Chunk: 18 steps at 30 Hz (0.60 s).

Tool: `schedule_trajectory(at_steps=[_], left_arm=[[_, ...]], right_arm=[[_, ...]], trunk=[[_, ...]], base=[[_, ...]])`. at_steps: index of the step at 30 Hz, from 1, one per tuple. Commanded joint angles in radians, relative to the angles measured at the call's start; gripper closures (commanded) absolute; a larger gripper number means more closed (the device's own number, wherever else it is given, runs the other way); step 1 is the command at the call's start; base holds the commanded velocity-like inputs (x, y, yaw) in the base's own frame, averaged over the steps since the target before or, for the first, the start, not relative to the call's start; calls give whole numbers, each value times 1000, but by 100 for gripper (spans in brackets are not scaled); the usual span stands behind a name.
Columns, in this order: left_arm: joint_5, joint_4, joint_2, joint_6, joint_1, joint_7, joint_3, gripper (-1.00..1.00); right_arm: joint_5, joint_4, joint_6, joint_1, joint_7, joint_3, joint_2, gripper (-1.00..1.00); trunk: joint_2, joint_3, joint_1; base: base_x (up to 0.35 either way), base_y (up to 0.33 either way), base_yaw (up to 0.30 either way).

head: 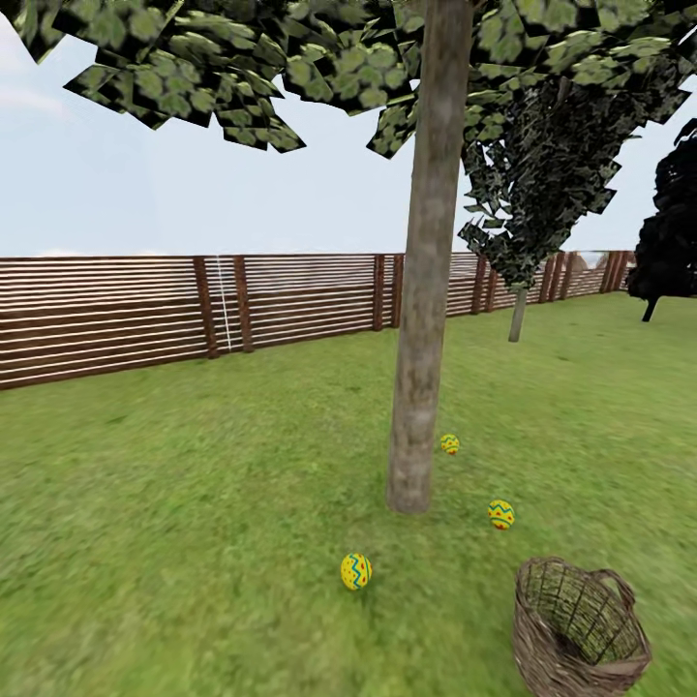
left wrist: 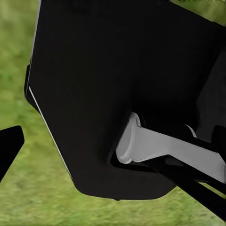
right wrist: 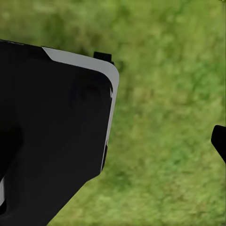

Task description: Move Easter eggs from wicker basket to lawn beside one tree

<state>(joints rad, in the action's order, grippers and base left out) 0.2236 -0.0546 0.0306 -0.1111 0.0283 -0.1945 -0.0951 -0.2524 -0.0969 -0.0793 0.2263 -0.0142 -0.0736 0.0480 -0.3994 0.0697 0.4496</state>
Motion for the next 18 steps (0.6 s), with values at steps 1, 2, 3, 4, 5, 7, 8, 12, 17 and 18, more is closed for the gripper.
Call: schedule_trajectory(at_steps=[1,2,3,4,5,7,8,12,17,18], left_arm=[[5,-2,0,-4,1,-3,-8,-100],[5,-3,0,-4,1,-3,-8,-100],[5,-3,0,-4,1,-3,-8,-100],[5,-3,1,-3,1,-3,-8,-100],[5,-2,1,-2,1,-3,-8,-100],[5,-3,1,15,1,-3,-8,-100],[4,-2,1,23,1,-3,-7,-100],[0,-2,1,38,1,-3,-4,-100],[-1,-2,0,40,1,-3,-3,-100],[-2,-2,0,40,1,-3,-3,-100]], right_arm=[[-10,-1,-2,1,-1,-8,1,-100],[-10,-1,-2,1,-1,-8,1,-100],[-10,-1,-2,1,-1,-8,1,-100],[-10,-1,-2,1,-1,-8,0,-100],[-10,-1,-2,1,-1,-8,0,-100],[-9,-1,-2,1,-2,-8,0,-100],[-9,-1,-2,1,-1,-8,0,-100],[-8,0,-2,1,-2,-8,0,-100],[-7,0,-2,1,-2,-8,0,-100],[-7,0,-2,1,-2,-8,0,-100]], trunk=[[-1,1,0],[-1,2,0],[-1,4,0],[-1,5,0],[-1,7,0],[-1,9,0],[-1,11,0],[-1,16,0],[-1,23,0],[-1,24,0]], base=[[0,0,0],[0,0,0],[0,0,0],[0,0,0],[0,0,0],[0,0,0],[0,0,0],[0,0,0],[0,0,0],[0,0,0]])
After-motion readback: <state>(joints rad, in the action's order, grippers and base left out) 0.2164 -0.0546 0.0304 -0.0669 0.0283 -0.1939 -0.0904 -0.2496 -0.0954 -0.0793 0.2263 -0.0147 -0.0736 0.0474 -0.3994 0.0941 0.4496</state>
